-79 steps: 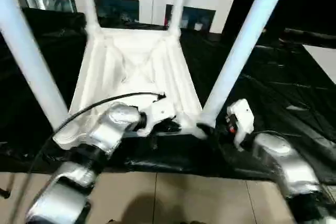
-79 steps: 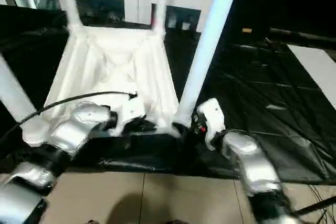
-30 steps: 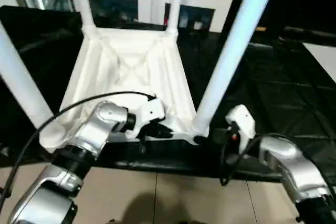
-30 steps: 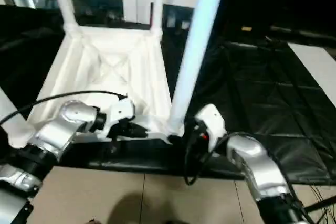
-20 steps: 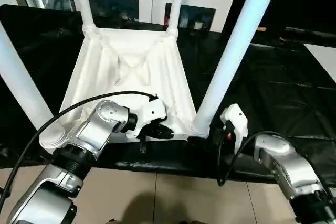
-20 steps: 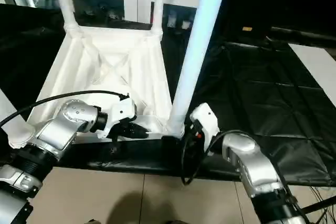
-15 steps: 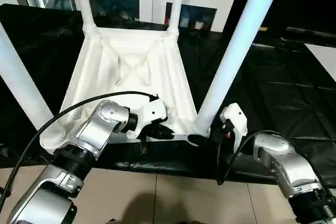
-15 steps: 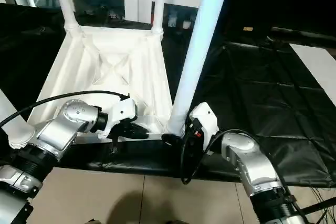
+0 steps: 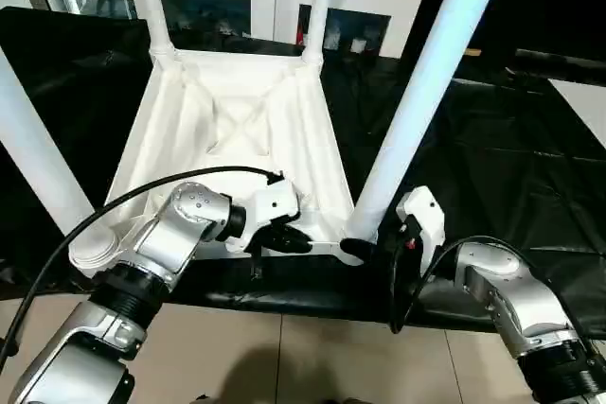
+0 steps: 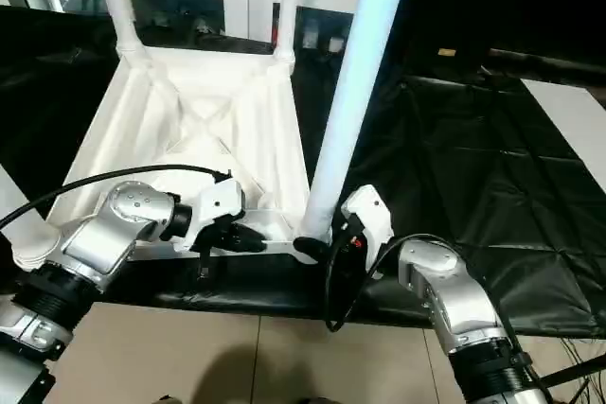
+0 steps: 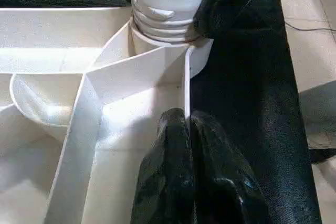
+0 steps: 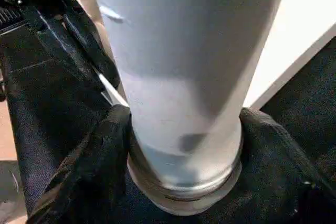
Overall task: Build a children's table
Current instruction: Rotate leg to tighten
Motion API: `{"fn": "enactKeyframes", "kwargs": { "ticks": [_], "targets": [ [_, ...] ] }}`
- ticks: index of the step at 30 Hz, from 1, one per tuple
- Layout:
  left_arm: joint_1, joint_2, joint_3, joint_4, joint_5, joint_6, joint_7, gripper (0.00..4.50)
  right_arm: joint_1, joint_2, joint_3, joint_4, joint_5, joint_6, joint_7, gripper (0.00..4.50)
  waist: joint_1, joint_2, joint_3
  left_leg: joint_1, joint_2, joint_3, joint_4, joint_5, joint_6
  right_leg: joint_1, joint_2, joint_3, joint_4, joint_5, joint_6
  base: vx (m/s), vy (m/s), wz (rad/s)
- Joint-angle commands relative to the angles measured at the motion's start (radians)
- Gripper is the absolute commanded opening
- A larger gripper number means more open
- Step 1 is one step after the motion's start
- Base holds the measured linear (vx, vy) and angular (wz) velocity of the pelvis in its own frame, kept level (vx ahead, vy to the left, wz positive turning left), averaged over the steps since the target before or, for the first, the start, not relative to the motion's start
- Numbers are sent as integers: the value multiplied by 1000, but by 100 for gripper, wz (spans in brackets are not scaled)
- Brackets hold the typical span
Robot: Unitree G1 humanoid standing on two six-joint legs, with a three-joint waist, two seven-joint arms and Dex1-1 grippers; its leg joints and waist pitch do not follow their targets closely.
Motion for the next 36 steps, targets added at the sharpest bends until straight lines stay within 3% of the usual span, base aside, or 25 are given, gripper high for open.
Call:
{"fn": "enactKeyframes", "kwargs": {
  "ticks": [1, 6, 10, 11, 12, 13, 14, 16, 18, 21, 25, 26, 27, 30, 31, 32, 33, 34, 36],
  "targets": [
    [9, -5, -25, -5, 18, 10, 7, 0, 7, 3, 4, 1, -1, -2, 18, 270, 1, 5, -67, 7, 13, 4, -69, -205, 36, 58, -37, 20, -58, -221, -203, 0, 0, 0],
    [-5, -30, -9, 28, 26, -5, 66, 0, -14, 40, -12, 43, -51, -42, -96, 269, -2, 2, -65, 7, 13, 5, -70, -227, 27, 55, -38, 19, -63, -264, -193, 0, 0, 0],
    [-65, -120, 34, 120, 42, 38, 237, 0, -68, 139, -71, 128, -85, -36, -328, 268, -13, 4, -62, 10, 7, 2, -72, -292, -8, 43, -37, 18, -78, -405, -152, -26, -2, 0],
    [-82, -145, 42, 148, 46, 40, 278, 0, -82, 168, -85, 148, -84, -21, -380, 268, -17, 6, -64, 6, 6, -5, -73, -296, -21, 50, -38, 15, -79, -431, -137, -59, 1, -3],
    [-82, -145, 42, 148, 46, 40, 278, 0, -82, 168, -85, 148, -84, -21, -380, 268, -19, 3, -63, 3, 5, -5, -74, -296, -22, 51, -37, 14, -81, -441, -129, 0, 0, 0],
    [-109, -185, 51, 193, 48, 49, 332, 0, -108, 213, -104, 184, -90, -11, -469, 268, -19, 7, -64, 6, 5, -6, -73, -302, -22, 49, -38, 14, -83, -445, -120, 0, 0, 0],
    [-145, -238, 62, 254, 52, 61, 412, 0, -144, 266, -125, 233, -95, -2, -569, 268, -26, 5, -62, 6, 2, -2, -71, -311, -19, 41, -35, 16, -87, -447, -119, 0, 0, 0],
    [-169, -270, 71, 291, 52, 68, 458, 0, -170, 296, -142, 264, -92, -1, -626, 268, -29, 2, -66, 5, -1, -7, -70, -309, -29, 46, -36, 12, -85, -461, -112, 0, 0, 0],
    [-210, -315, 85, 355, 56, 76, 533, 0, -214, 337, -173, 315, -86, -5, -711, 267, -28, 6, -70, 8, 1, -4, -68, -286, -17, 42, -34, 15, -81, -380, -127, 0, 0, 0],
    [-301, -391, 113, 513, 76, 88, 694, 0, -306, 395, -224, 426, -104, -51, -898, 267, -24, 6, -76, 4, -3, 2, -62, -206, -2, 52, -30, 17, -65, -224, -162, 0, 0, 0],
    [-325, -404, 112, 562, 83, 72, 730, 0, -320, 413, -226, 445, -125, -84, -949, 267, -16, 4, -81, 1, -3, 4, -58, -138, 30, 63, -33, 16, -52, -106, -194, 26, 1, 0],
    [-333, -407, 114, 581, 84, 56, 733, 0, -315, 426, -219, 441, -127, -92, -927, 267, -13, 20, -82, 2, -4, 4, -58, -112, 47, 64, -32, 17, -46, -51, -210, 0, 0, 0],
    [-336, -408, 115, 587, 83, 46, 728, 0, -309, 431, -211, 435, -126, -88, -899, 267, -15, 13, -82, 2, -3, 5, -56, -101, 62, 67, -30, 16, -45, -11, -225, 0, 0, 0],
    [-336, -402, 114, 596, 82, 1, 698, 0, -295, 434, -215, 404, -100, -134, -822, 267, -12, 13, -81, 6, -1, 7, -57, -109, 84, 69, -33, 16, -47, -9, -244, 0, 0, 0],
    [-332, -396, 115, 591, 81, -11, 689, 0, -286, 425, -211, 382, -100, -150, -803, 323, -11, 12, -79, 7, 1, 8, -57, -134, 87, 68, -35, 16, -51, -39, -247, 0, 0, 0],
    [-323, -387, 109, 579, 84, -33, 670, 0, -273, 415, -208, 356, -95, -158, -780, 337, -10, 14, -77, 7, 1, 7, -59, -150, 86, 69, -36, 15, -54, -66, -247, 0, 0, 0],
    [-317, -380, 109, 572, 82, -40, 653, 0, -261, 402, -200, 332, -94, -162, -763, 337, -9, 13, -76, 7, 3, 7, -60, -167, 85, 69, -35, 16, -57, -87, -242, 0, 0, 0],
    [-305, -369, 103, 555, 82, -50, 626, 0, -242, 383, -196, 299, -92, -161, -751, 351, -14, 10, -75, -3, 2, 0, -65, -169, 78, 79, -37, 13, -56, -110, -226, 0, 0, 0],
    [-291, -355, 99, 534, 77, -50, 591, 0, -219, 359, -193, 257, -82, -147, -725, 378, -20, 11, -73, -6, 2, -3, -69, -184, 63, 78, -38, 10, -60, -165, -205, 0, 0, 0]
  ]
}}
